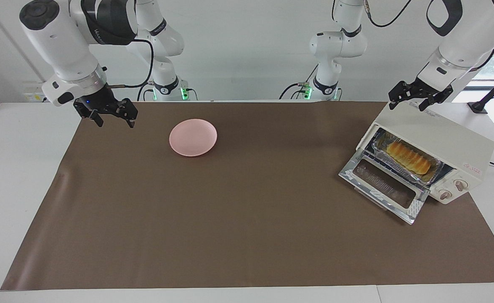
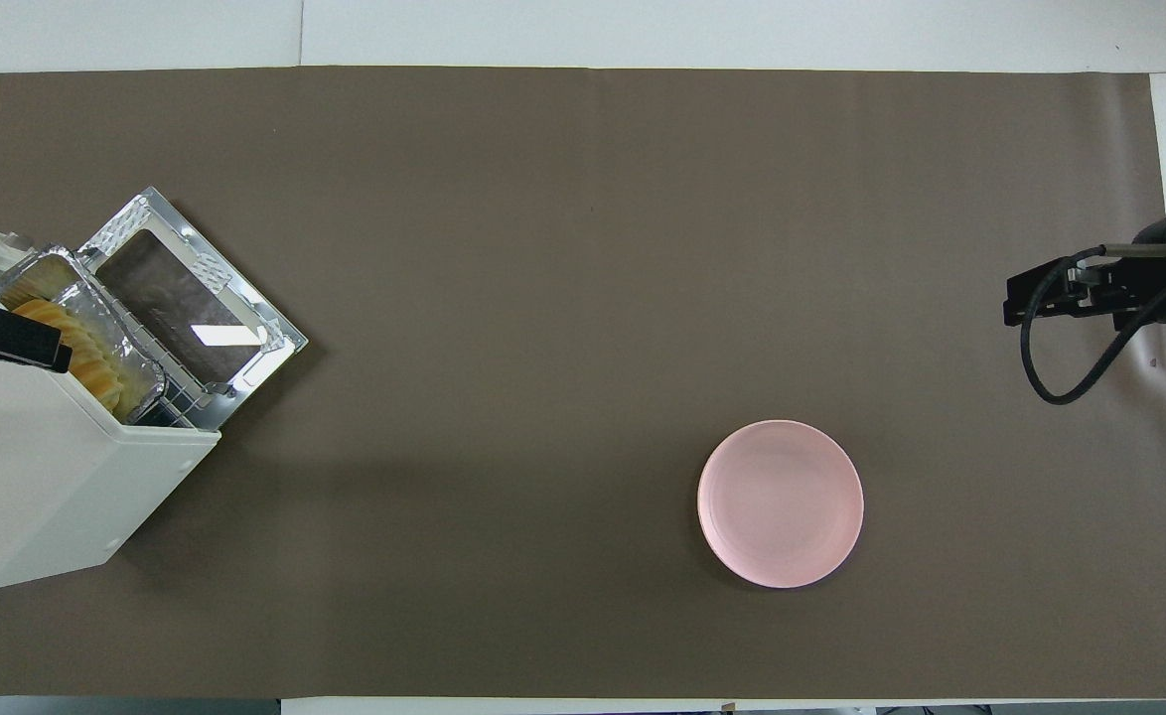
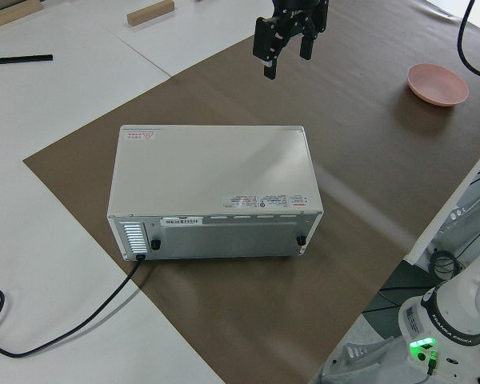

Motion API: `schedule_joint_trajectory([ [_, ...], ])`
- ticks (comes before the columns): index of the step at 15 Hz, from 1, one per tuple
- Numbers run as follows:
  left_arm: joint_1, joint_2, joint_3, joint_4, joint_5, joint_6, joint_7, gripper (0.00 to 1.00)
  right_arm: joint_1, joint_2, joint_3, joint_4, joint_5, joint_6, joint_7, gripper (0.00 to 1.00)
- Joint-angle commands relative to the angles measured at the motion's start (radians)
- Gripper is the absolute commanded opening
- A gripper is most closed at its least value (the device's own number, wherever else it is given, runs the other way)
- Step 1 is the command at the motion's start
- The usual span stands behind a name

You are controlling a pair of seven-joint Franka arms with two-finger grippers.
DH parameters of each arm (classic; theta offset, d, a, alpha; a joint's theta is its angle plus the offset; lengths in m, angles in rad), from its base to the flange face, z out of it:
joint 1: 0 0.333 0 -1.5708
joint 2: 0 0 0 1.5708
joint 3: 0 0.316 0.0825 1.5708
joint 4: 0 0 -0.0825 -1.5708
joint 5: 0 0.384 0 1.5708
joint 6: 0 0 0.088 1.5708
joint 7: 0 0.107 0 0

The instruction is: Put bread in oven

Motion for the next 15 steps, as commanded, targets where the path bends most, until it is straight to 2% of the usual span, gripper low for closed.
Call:
schedule_joint_trajectory([
  [1,0.014,0.003,-0.041,-0.005,0.019,0.032,0.004,1.0,-0.013,-0.021,0.011,-0.024,-0.016,0.002,-0.027,1.0],
  [4,0.019,0.011,-0.108,0.0,0.019,0.052,-0.017,1.0,-0.013,-0.021,0.01,-0.024,-0.016,0.002,-0.027,1.0],
  [15,0.03,0.023,-0.114,0.011,0.005,0.098,-0.102,1.0,-0.013,-0.021,0.01,-0.024,-0.016,0.002,-0.027,1.0],
])
